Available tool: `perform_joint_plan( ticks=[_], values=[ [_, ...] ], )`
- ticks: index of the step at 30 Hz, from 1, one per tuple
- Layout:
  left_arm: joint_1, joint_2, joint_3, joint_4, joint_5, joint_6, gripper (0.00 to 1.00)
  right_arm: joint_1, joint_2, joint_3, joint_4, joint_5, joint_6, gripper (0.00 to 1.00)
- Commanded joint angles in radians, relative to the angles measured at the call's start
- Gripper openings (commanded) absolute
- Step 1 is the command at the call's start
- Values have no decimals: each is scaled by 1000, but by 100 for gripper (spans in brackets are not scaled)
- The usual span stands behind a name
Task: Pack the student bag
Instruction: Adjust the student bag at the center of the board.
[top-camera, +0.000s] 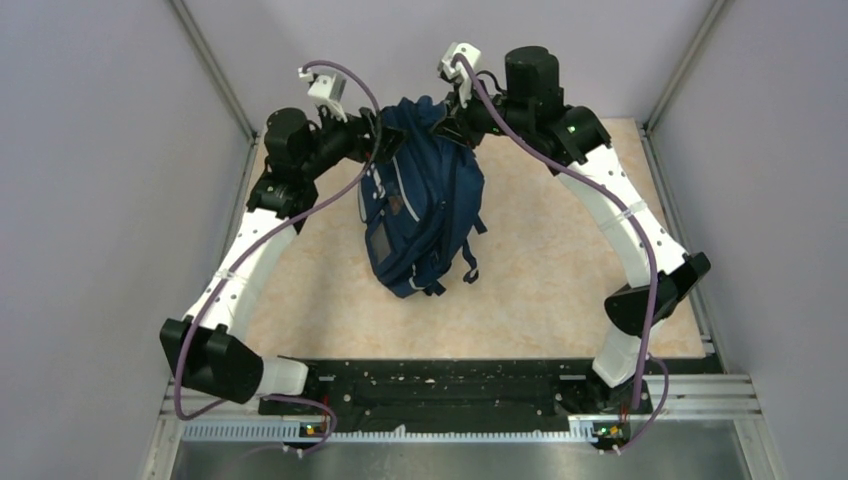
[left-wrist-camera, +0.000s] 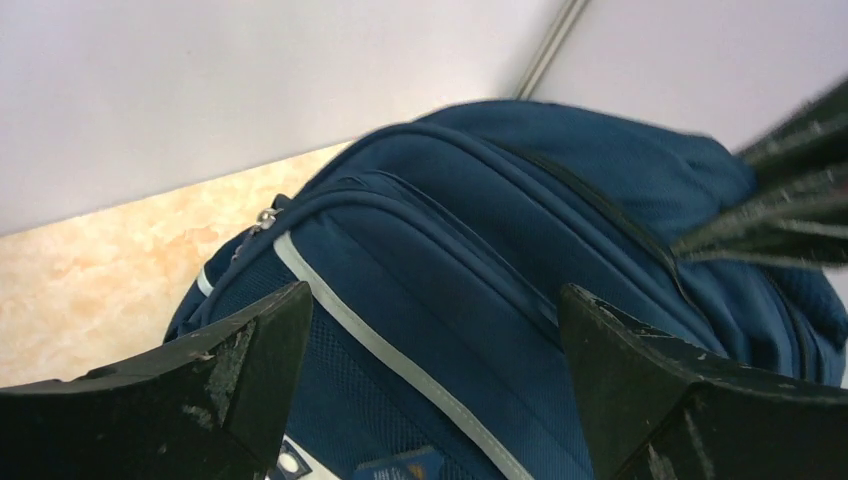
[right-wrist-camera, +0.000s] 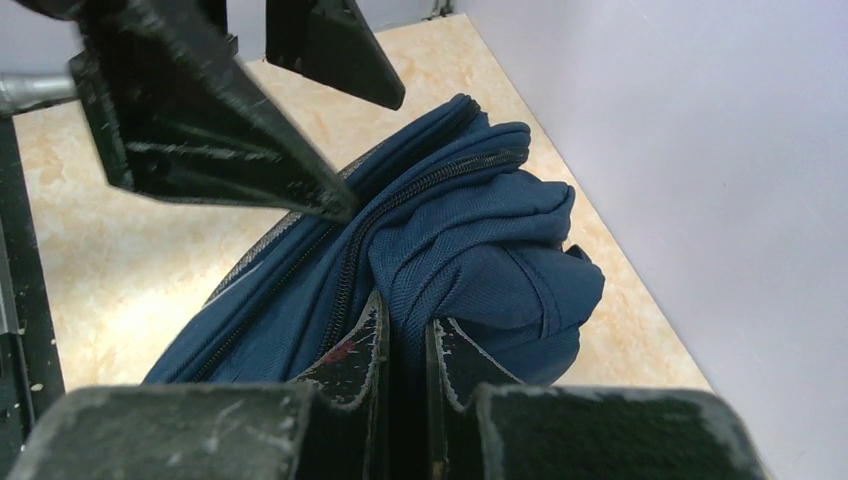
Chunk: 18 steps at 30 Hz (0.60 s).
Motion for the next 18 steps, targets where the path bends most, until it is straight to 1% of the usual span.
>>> perform_joint_plan(
  ticks=[1,2,4,7,9,12,16,18],
  values=[
    [-5,-143,-140,317,160,165,98,-2,-164,57,455,-121,-34,0],
    [-5,-161,-157,344,194,242,98,-2,-166,48,455,-143,-35,0],
    [-5,-169,-152,342,256,363,98,-1,-174,25,450,-209,-41,0],
    [-5,-145,-86,262,361,529,98,-2,-189,-22,474,-306,-30,0],
    [-5,-134,-64,242,410,616,98,-2,-191,-31,468,-356,-23,0],
    [-6,-117,-43,216,462,722,98,-2,-189,-20,437,-408,-20,0],
    [-7,-52,75,-6,515,849,98,-2,-194,-15,414,-433,-26,0],
    [-7,-33,96,-26,561,858,98,-1,-193,-11,402,-438,-31,0]
  ],
)
